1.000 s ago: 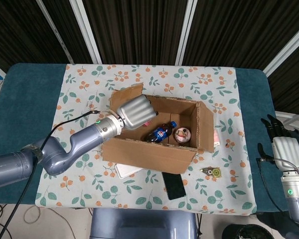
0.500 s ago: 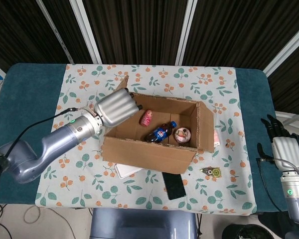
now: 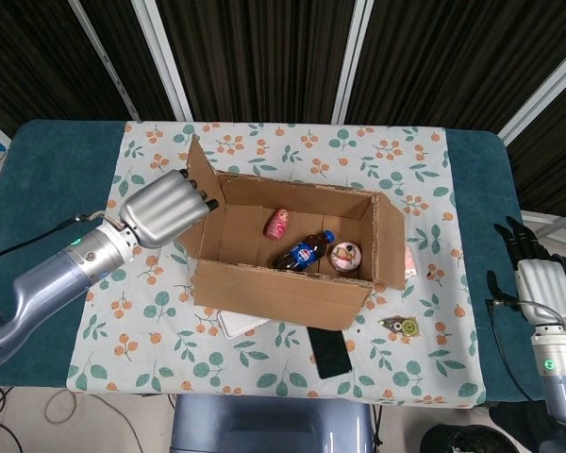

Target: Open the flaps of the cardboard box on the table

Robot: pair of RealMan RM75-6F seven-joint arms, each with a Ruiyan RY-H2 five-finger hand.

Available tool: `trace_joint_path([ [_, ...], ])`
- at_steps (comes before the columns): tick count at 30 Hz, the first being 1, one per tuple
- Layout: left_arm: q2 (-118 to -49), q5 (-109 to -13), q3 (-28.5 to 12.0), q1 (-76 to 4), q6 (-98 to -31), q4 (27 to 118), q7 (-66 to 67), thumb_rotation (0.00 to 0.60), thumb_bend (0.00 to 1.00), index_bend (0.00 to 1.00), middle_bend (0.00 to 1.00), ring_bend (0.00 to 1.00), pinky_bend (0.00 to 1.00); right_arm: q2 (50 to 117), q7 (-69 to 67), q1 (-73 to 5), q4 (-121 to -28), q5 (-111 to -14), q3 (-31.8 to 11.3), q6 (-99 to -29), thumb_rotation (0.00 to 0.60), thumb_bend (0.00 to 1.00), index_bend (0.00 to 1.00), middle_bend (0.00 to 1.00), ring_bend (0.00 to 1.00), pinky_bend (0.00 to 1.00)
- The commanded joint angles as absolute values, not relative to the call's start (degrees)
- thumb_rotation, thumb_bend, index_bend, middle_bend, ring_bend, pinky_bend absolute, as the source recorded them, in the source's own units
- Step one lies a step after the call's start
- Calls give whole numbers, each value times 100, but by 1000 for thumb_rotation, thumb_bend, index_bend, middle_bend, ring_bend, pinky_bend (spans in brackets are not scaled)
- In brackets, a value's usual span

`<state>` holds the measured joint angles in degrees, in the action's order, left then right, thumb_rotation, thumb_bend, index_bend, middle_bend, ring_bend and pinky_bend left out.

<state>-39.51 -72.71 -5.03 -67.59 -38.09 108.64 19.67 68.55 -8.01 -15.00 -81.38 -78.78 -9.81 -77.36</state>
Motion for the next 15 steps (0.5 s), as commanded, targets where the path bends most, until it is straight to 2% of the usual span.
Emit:
trace_joint_path([
  [1, -3697, -7457, -411, -6418, -3983, 10921, 1805, 600, 854, 442, 562, 453, 514, 6858, -795, -1501, -8146, -7895, -974, -7734, 600, 525, 115, 27, 78, 232],
  [13, -3457, -7820, -162, -5457, -4328, 10708, 1383, 600, 849, 441, 557, 450, 513, 6874, -744, -1498, -8223, -7930, -949, -7716, 600, 525, 115, 28, 78, 232],
  [15, -3654, -7663, -34, -4974, -4735, 10688, 1197, 600, 803, 435, 542, 442, 510, 6869, -726, -1500, -8239, -7945, -934, -7700, 600, 525, 115, 28, 78, 232],
])
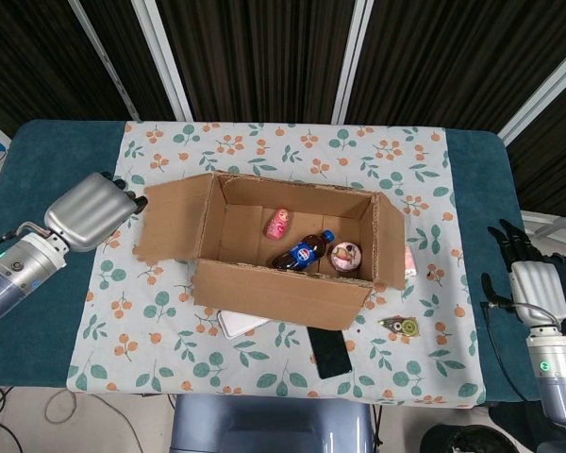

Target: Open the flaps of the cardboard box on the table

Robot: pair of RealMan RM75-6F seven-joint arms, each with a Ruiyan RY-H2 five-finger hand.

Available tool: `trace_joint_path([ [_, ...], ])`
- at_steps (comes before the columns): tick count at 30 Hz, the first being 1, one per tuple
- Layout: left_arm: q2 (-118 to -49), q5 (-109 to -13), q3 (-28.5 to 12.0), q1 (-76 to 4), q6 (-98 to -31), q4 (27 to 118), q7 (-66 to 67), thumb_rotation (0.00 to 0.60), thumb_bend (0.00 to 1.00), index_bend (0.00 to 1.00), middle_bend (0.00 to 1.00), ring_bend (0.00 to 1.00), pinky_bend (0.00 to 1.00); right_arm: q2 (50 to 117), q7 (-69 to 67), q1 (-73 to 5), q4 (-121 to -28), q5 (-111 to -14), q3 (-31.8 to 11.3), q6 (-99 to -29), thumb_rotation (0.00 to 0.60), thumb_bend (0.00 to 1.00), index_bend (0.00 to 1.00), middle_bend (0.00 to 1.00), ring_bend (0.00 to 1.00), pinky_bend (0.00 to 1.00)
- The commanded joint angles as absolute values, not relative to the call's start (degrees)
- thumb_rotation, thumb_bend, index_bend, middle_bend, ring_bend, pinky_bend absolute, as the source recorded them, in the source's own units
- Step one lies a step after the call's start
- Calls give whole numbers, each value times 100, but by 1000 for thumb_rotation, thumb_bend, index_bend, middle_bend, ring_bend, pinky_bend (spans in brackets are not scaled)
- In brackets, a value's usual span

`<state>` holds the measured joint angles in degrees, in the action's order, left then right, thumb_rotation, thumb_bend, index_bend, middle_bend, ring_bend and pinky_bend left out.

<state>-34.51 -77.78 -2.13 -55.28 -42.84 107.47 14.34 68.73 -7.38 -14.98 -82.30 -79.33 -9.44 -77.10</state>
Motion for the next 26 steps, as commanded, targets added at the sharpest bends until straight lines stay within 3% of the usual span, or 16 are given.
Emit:
trace_joint_path([
  [1, -3800, -7637, -18, -4740, -5089, 10677, 1217, 600, 763, 427, 530, 433, 508, 6863, -718, -1500, -8244, -7947, -933, -7698, 600, 524, 116, 28, 78, 232],
  [4, -4255, -7499, 40, -4046, -6030, 10740, 1214, 600, 524, 364, 412, 339, 442, 6844, -701, -1500, -8262, -7965, -936, -7710, 600, 524, 116, 28, 78, 232],
  [6, -4600, -7459, 104, -3497, -6776, 10794, 1193, 600, 353, 265, 237, 208, 326, 6823, -673, -1494, -8289, -7976, -934, -7723, 600, 522, 116, 28, 78, 232],
  [8, -4917, -7466, 173, -2988, -7448, 10776, 1189, 600, 258, 147, 86, 86, 209, 6787, -617, -1484, -8330, -7993, -922, -7733, 600, 520, 116, 28, 78, 232],
  [10, -5165, -7490, 217, -2606, -7929, 10720, 1134, 600, 191, 32, 5, 9, 120, 6744, -552, -1465, -8388, -8001, -900, -7740, 600, 510, 115, 27, 78, 232],
  [14, -5532, -7433, 309, -1945, -8588, 10565, 793, 600, 157, 0, 0, 0, 66, 6619, -377, -1404, -8551, -8056, -812, -7755, 600, 424, 94, 21, 76, 232],
  [19, -5768, -7569, 513, -1365, -8941, 10079, 419, 600, 116, 0, 0, 0, 26, 6420, -73, -1226, -8719, -8266, -617, -7954, 600, 298, 8, 0, 42, 230],
  [26, -6326, -7885, 578, -761, -9454, 9121, -51, 600, 102, 0, 0, 0, 22, 6384, 14, -1022, -8752, -8425, -517, -8265, 600, 249, 0, 0, 9, 226],
])
